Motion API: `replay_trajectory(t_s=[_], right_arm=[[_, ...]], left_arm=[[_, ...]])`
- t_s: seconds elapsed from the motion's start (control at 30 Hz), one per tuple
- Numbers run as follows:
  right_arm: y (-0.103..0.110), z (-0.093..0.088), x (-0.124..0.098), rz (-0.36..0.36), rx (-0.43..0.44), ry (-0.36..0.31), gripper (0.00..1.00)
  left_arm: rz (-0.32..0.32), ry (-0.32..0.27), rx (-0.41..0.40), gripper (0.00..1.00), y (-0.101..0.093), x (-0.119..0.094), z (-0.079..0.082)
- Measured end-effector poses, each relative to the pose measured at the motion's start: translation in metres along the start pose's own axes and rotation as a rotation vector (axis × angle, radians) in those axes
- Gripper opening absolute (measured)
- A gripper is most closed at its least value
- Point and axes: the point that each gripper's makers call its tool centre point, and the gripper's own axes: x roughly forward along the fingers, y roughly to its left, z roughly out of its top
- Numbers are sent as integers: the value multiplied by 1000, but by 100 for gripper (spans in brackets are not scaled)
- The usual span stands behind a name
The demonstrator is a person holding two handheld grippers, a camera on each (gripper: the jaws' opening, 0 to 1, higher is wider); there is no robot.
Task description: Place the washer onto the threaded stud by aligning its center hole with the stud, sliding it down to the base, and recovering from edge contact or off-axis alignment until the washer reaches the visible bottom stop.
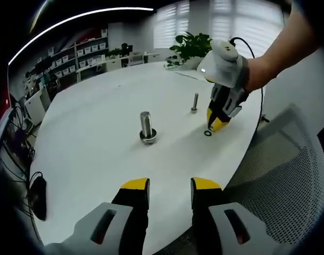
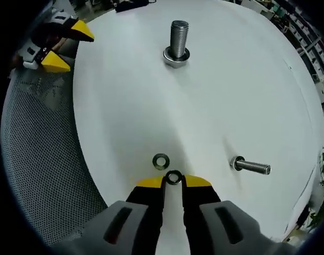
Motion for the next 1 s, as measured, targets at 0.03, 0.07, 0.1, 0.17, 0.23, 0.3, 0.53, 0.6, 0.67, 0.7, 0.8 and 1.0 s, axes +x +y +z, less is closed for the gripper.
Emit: replay_trajectory(t_s=[0.03,0.07,0.1,0.17,0.23,0.3,0.53,0.6,0.67,0.7,0.8,1.0], right_arm=[[0,0,0,-5,40,-19,14],[-1,0,0,-4,72,-32,14],[-1,0,-1,-3,79,-36,14],[-1,0,-1,-2,76,-40,14],[0,1,-1,-3,79,-38,14],[-1,1,-1,-5,87,-36,14],[1,-1,-3,-7,113,-40,14],[-1,-3,-4,-2,127,-44,14],[-4,-4,-7,-6,127,-42,14],[-6,-5,-9,-5,129,-42,14],[-12,-5,-15,-9,148,-52,14],[-26,-9,-28,-27,146,-59,14]], left_arm=[[-2,1,0,29,0,1,0],[-2,0,2,29,0,1,0],[-2,0,4,29,0,1,0],[-2,-1,1,29,0,0,0],[0,-2,3,29,0,0,0],[-2,-4,1,29,0,0,0],[3,-15,4,29,1,-1,2],[-1,-5,2,29,0,0,0],[-4,-3,8,29,-1,0,-1],[-5,-6,12,29,-1,0,0],[-3,-7,7,29,-1,0,1],[-2,-11,6,29,-1,0,2]])
